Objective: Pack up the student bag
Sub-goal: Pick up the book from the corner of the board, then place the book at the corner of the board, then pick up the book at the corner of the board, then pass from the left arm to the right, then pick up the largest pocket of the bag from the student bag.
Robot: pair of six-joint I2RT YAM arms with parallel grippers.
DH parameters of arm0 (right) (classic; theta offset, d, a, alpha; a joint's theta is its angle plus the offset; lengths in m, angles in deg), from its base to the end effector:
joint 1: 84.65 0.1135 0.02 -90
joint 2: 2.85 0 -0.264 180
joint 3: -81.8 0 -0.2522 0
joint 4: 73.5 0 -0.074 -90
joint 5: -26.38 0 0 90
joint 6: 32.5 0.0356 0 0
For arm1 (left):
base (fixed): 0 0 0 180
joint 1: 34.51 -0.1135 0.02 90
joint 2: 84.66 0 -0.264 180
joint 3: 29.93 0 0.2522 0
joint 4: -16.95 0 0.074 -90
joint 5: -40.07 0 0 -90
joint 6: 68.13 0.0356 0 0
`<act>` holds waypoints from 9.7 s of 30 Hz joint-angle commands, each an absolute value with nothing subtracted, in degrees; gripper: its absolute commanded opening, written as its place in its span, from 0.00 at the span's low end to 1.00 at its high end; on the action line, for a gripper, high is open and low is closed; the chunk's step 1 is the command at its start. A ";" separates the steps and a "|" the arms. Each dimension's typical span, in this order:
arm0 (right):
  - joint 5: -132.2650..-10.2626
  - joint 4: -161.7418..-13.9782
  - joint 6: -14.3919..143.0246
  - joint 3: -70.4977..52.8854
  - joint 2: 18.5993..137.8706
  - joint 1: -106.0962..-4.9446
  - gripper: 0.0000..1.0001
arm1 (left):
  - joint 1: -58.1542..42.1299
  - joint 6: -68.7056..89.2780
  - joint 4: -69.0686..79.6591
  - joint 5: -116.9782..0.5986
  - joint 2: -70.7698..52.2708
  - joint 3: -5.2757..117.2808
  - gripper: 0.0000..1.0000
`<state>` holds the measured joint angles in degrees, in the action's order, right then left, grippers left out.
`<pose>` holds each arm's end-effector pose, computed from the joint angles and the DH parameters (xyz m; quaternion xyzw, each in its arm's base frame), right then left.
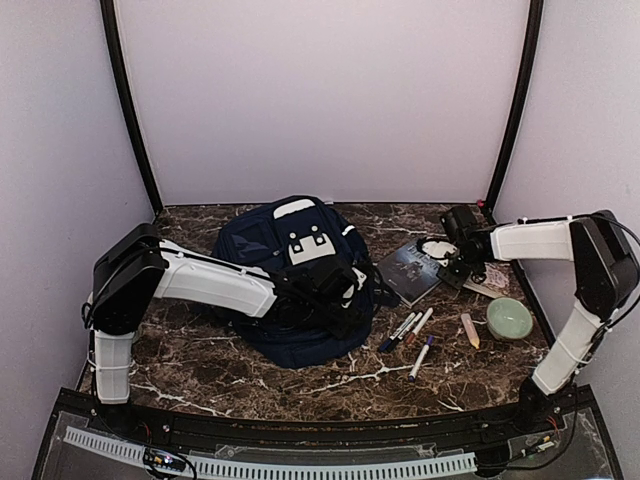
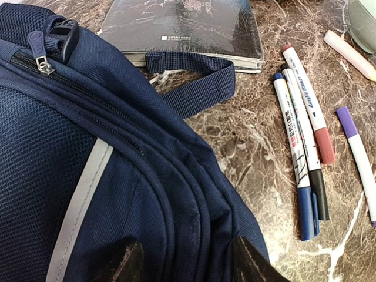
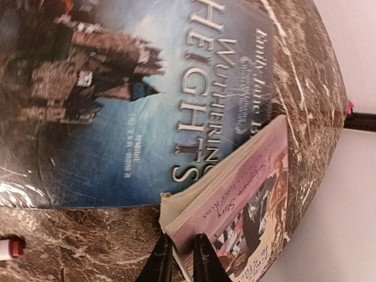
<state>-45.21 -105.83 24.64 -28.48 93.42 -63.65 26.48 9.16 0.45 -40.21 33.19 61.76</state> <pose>0.3122 0.1078 0.1709 -0.3924 0.8673 -0.1806 0.2475 0.2234 -0.3906 0.1618 0.3422 0.8467 -0.1778 0.3666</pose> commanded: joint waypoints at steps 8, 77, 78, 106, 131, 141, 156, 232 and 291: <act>-51.79 -110.96 26.00 -19.79 86.02 -57.67 0.00 | 24.27 6.05 -5.14 -38.75 31.18 56.33 0.54; -32.15 -103.21 17.94 -19.99 84.02 -57.01 0.00 | 21.47 3.28 -3.45 -43.28 19.09 54.67 0.54; -33.32 -103.94 17.81 -18.98 83.09 -55.96 0.00 | 21.43 2.60 -4.04 -43.49 18.41 55.19 0.55; -72.06 -122.03 16.18 -3.61 82.19 -31.87 0.00 | 4.44 -65.72 54.99 -81.06 8.74 20.16 0.74; -75.72 -121.57 19.70 -31.65 81.15 -20.00 0.68 | 3.77 -27.78 1.04 -77.98 4.85 36.24 0.63; -83.37 -118.33 27.46 -38.20 75.53 -32.34 0.63 | 11.77 -14.53 -17.86 -78.39 3.46 42.88 0.53; -77.17 -112.32 30.42 -38.59 84.16 -34.37 0.53 | 20.16 -16.18 -16.92 -74.84 10.34 43.17 0.61; -137.98 -18.02 131.65 -21.01 94.41 -53.81 0.69 | 9.53 -14.53 24.49 -61.86 -8.81 39.95 0.00; -111.81 -100.11 56.88 -31.50 70.37 -74.27 0.00 | 22.96 25.81 -43.89 -54.13 39.57 90.53 0.38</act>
